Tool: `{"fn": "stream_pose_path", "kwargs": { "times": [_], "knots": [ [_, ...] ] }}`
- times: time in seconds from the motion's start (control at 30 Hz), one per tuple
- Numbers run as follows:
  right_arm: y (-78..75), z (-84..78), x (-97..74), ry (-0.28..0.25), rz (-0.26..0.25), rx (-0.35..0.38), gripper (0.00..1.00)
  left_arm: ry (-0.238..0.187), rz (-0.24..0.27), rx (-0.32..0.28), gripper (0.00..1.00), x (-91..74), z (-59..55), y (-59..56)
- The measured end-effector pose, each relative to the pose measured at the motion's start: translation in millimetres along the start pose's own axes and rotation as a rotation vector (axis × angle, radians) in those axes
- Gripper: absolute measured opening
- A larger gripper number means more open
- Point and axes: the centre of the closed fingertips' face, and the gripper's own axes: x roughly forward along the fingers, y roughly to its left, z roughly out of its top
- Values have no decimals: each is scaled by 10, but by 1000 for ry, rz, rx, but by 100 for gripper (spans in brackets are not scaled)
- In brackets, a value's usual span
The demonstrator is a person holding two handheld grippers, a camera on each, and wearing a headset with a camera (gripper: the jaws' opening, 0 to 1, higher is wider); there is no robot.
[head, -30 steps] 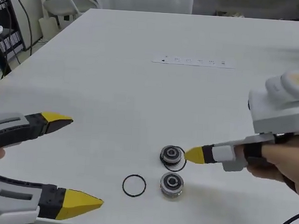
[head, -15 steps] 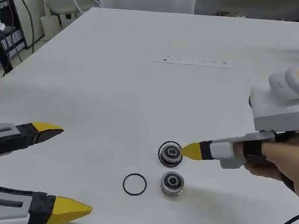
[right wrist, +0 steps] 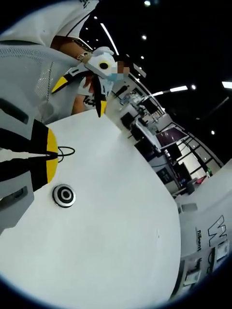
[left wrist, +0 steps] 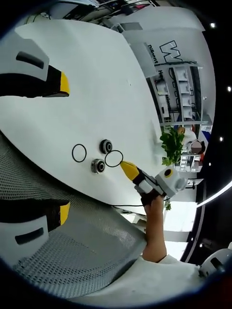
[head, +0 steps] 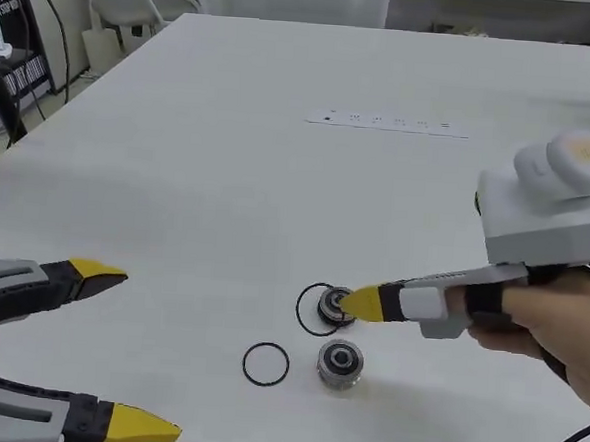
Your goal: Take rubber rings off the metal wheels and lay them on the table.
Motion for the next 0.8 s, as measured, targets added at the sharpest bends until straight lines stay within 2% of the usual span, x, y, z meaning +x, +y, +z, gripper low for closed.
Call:
{"fn": "stream_pose_path", "kwargs": {
  "times": [0.3, 0.53, 0.67, 0.8],
  "knots": [
    [75, -83, 107, 48, 8, -37, 0, -3, -29, -33, 87, 19, -14, -45],
    [115, -164, 209, 92, 5, -86, 0, 13, -30, -48, 86, 31, -54, -43],
    [101, -261, 268, 136, 4, -116, 0, 2, -24, -58, 86, 25, -38, -32],
    [87, -307, 316, 157, -6, -132, 0, 0, -21, -67, 86, 24, -42, -21]
  ]
}}
